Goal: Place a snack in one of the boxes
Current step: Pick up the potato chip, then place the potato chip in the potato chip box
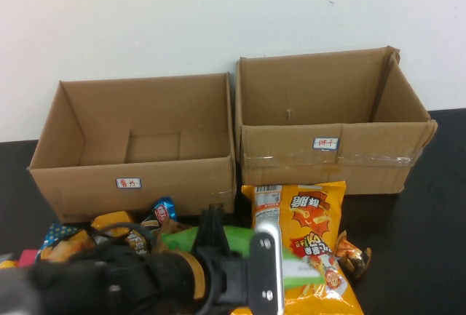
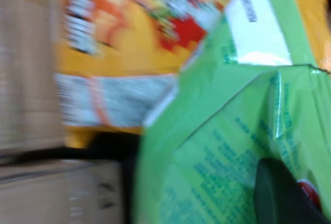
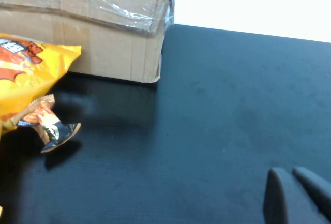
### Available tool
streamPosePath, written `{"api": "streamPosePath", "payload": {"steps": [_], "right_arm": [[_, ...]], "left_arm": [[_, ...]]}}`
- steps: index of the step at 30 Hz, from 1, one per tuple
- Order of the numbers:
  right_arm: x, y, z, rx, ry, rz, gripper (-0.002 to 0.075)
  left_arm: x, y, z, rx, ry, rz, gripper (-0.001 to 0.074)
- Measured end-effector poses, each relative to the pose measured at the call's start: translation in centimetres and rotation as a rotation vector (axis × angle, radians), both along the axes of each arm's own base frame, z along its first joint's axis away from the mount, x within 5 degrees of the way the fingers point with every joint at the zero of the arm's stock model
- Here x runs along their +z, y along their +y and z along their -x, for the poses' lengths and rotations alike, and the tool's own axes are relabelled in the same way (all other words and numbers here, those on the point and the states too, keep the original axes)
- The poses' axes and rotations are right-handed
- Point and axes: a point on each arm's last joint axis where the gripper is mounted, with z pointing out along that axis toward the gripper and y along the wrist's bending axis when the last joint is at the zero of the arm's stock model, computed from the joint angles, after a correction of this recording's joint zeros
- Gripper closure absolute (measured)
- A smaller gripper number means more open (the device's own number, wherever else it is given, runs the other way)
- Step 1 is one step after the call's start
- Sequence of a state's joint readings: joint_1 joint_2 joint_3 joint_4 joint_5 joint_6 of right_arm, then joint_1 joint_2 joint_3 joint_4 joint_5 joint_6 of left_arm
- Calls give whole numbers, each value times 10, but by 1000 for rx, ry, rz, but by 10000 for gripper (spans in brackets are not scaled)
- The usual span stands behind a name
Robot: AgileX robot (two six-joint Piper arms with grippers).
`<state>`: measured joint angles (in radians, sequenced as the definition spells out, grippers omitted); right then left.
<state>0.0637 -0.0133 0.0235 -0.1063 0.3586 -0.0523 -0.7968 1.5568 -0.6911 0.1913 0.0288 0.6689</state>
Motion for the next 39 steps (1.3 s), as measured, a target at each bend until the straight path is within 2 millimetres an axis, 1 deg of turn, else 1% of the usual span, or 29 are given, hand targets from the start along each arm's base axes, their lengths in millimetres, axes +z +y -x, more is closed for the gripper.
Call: {"api": "streamPosePath", "payload": {"steps": [3,6,9,11,13,14,16,19,21,23,26,28,30,31,33,35,36,37,39], "right_arm": [[0,0,0,0,0,0,727],[0,0,0,0,0,0,727],[0,0,0,0,0,0,727],[0,0,0,0,0,0,727],[0,0,0,0,0,0,727],[0,0,0,0,0,0,727],[0,0,0,0,0,0,727],[0,0,0,0,0,0,727],[0,0,0,0,0,0,727],[0,0,0,0,0,0,727],[0,0,0,0,0,0,727],[0,0,0,0,0,0,727],[0,0,0,0,0,0,727],[0,0,0,0,0,0,727],[0,0,0,0,0,0,727],[0,0,0,0,0,0,727],[0,0,0,0,0,0,727],[0,0,0,0,0,0,727],[0,0,0,0,0,0,727]], "left_arm": [[32,5,7,32,-51,107,717],[69,14,15,49,-135,231,717],[103,32,19,110,-213,373,718],[122,46,18,189,-242,480,718],[139,60,12,282,-275,598,718],[153,75,2,396,-306,728,718],[166,95,-11,542,-351,878,718],[175,127,-33,761,-408,1054,718],[172,144,-49,888,-409,1136,718],[164,158,-66,993,-380,1197,718],[140,173,-92,1113,-332,1216,718],[119,180,-109,1182,-297,1206,717],[97,184,-124,1236,-244,1187,699],[87,186,-131,1260,-216,1185,674],[69,188,-142,1291,-184,1194,587],[53,190,-152,1316,-159,1195,468],[46,190,-155,1329,-145,1193,395],[40,190,-157,1337,-134,1183,324],[36,191,-157,1345,-118,1165,225]]}}
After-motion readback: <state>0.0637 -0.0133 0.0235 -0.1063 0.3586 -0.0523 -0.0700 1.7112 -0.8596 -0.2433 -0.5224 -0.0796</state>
